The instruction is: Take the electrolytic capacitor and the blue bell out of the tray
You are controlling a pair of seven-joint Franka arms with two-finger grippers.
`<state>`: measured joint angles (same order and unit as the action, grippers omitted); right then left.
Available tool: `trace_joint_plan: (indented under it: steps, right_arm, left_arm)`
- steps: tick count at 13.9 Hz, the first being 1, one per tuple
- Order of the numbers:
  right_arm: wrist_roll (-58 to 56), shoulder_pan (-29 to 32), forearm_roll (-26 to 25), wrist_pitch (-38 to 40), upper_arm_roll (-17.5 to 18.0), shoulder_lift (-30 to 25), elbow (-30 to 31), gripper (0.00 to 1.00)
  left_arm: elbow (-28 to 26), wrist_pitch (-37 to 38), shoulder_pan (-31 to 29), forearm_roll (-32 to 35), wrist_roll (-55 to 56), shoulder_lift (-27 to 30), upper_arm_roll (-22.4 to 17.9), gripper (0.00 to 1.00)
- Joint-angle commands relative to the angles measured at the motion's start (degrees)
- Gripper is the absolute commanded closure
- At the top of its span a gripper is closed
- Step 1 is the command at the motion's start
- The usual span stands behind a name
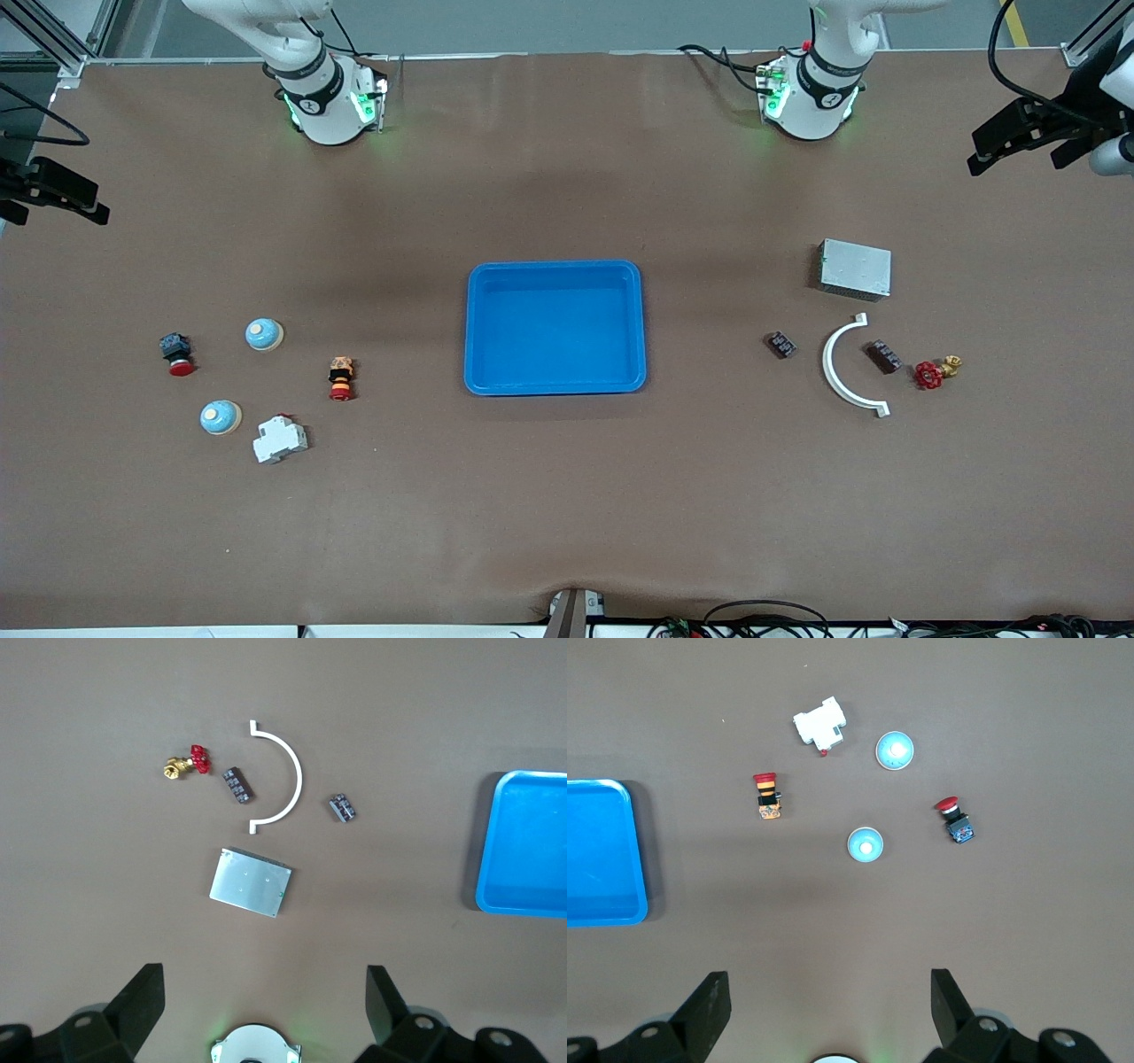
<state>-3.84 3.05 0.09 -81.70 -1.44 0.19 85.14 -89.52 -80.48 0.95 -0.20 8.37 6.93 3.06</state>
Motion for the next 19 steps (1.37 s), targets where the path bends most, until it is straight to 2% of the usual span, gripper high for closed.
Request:
trace_joint_plan:
  steps: [1, 19]
  right_arm:
    - [0.2, 0.2, 0.6, 1.1, 0.2, 0.6, -1.6, 0.0]
    - [0.2, 0.5, 0.6, 0.4, 0.2, 1.6, -1.6, 0.0]
  left_arm:
    - [3.4, 0.8, -0.2, 1.4, -0.6, -1.7, 0.1, 0.0]
    - [3.8, 1.6, 0.0, 1.6, -0.6, -2.5, 0.5, 0.0]
